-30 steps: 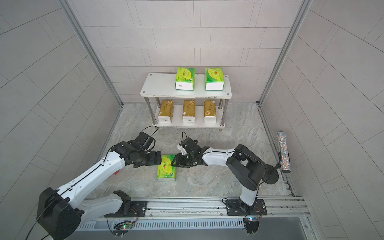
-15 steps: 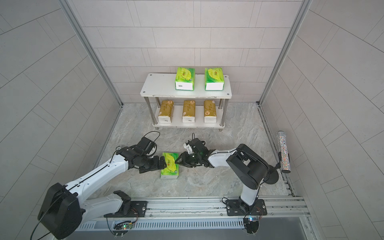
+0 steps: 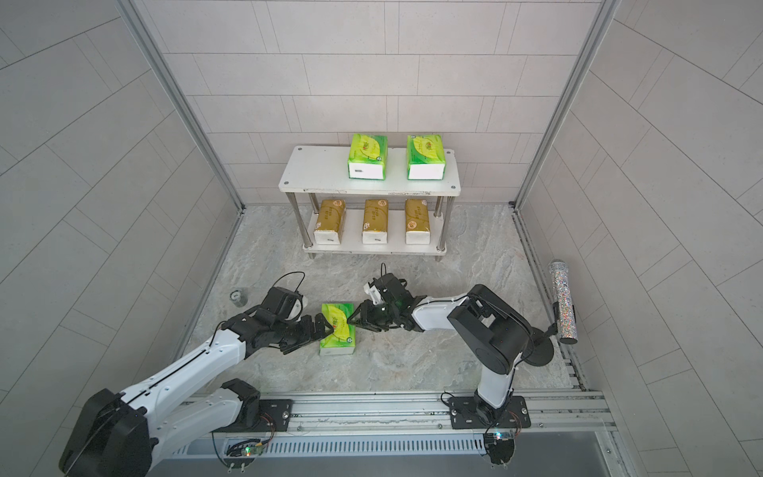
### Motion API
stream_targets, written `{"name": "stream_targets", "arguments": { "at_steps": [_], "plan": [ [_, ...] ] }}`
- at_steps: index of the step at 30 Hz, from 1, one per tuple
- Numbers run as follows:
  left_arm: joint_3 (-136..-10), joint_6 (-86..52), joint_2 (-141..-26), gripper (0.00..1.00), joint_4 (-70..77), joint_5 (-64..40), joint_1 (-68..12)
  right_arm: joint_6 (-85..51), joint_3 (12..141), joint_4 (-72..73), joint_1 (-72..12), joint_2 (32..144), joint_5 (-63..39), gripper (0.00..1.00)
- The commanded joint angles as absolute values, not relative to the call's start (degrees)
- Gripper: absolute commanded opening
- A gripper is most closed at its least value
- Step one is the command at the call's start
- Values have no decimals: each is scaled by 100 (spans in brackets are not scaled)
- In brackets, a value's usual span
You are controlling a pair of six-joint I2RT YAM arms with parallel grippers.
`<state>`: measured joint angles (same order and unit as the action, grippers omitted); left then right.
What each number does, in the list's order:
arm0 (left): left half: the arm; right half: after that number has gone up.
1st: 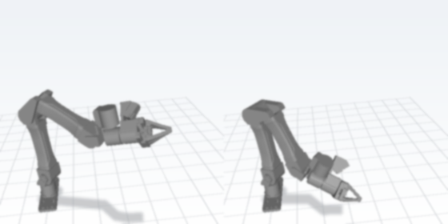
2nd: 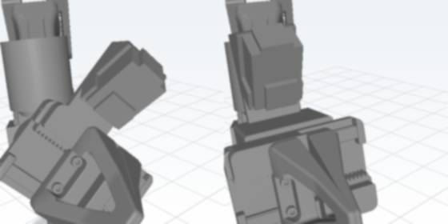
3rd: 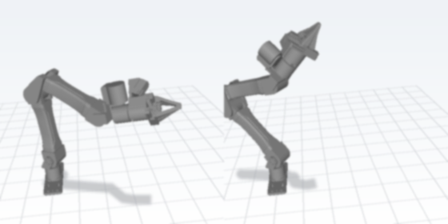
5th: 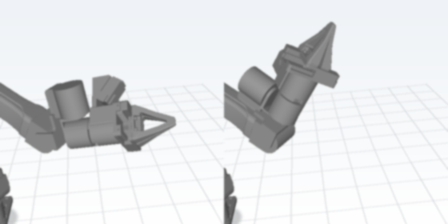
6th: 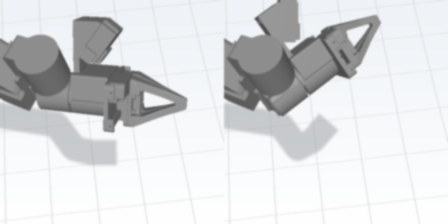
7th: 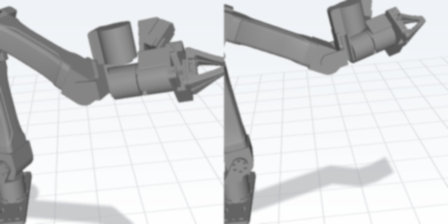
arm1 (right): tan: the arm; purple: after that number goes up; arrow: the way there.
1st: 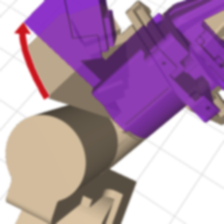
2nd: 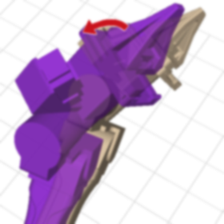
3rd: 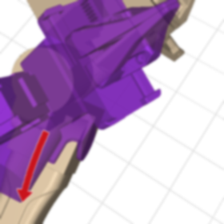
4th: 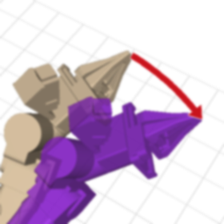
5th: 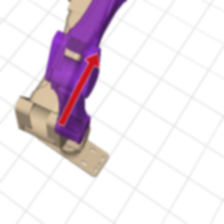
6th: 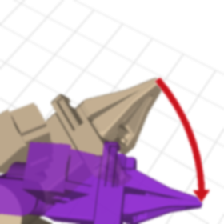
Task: Place the tissue boxes on the shelf by color
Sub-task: Pick up the box of tissues from the center of the board.
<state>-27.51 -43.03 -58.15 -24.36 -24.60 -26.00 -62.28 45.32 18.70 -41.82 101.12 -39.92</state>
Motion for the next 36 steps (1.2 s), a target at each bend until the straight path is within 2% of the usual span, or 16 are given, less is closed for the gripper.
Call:
{"name": "stream_targets", "arguments": {
  "at_steps": [1,20,31,33,36],
  "plan": [
    [-2487,-4568,-5792,100,-1594,-2586,-2580,-6350,4425,1309,-4079,10462,-3474,38],
    [-1932,-5121,-6745,100,182,-2848,-2584,-6616,4192,1913,-3911,10711,-3717,36],
    [-2052,-5324,-6596,69,384,-2753,-2584,-6648,4274,2005,-3912,10768,-3821,36],
    [-2127,-5265,-6461,65,227,-2702,-2578,-6621,4313,2019,-3911,10713,-3882,38],
    [-2430,-4995,-6173,60,-380,-2550,-2580,-6505,4412,1970,-3894,10443,-3909,49]
  ]
}}
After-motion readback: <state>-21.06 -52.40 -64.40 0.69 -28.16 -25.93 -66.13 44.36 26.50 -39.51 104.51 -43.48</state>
